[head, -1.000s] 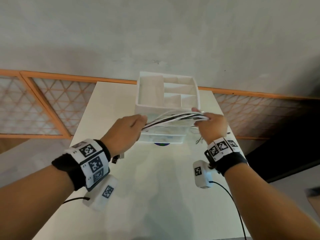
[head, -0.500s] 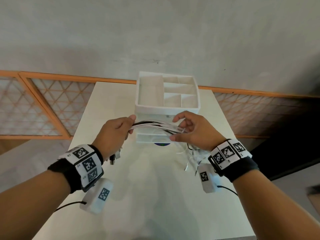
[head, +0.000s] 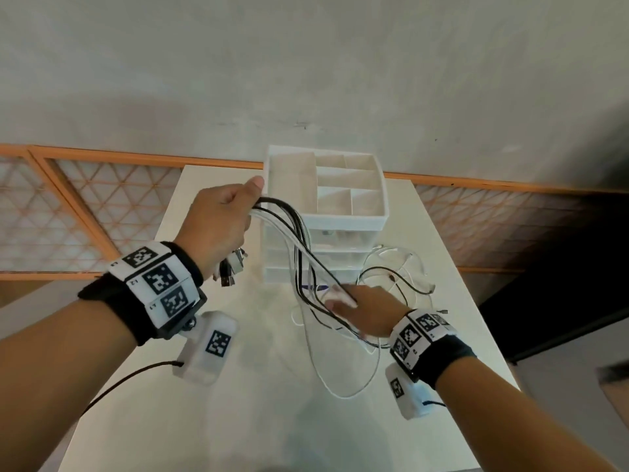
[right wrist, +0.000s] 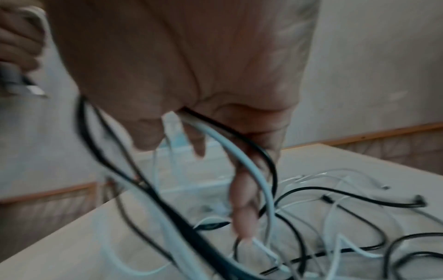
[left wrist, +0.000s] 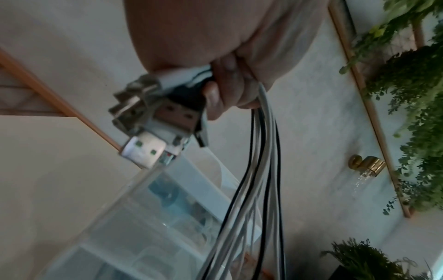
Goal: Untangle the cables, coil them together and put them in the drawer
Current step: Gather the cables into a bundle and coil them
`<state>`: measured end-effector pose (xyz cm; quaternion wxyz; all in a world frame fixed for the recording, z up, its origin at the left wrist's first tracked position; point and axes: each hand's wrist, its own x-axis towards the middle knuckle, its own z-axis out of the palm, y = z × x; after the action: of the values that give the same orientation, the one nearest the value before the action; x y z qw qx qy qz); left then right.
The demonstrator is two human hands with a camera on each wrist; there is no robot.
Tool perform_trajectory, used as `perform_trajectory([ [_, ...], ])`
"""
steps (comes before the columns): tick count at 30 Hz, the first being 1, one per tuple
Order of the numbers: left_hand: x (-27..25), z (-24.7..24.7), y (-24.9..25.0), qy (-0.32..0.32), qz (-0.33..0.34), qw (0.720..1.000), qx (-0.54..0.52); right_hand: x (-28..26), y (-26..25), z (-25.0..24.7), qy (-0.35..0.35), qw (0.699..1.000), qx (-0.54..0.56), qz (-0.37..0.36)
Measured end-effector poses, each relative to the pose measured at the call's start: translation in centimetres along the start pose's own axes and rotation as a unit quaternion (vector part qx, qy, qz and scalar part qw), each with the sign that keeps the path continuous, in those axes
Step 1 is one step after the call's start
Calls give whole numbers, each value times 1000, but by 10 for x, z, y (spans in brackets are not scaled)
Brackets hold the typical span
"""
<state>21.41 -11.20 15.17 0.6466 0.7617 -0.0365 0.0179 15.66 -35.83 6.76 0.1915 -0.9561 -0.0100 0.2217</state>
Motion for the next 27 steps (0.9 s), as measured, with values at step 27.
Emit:
perform_trajectory([
  [27,-25,13,-5,-100,-21,991,82,9,-22,-37,178,968,142,-102],
])
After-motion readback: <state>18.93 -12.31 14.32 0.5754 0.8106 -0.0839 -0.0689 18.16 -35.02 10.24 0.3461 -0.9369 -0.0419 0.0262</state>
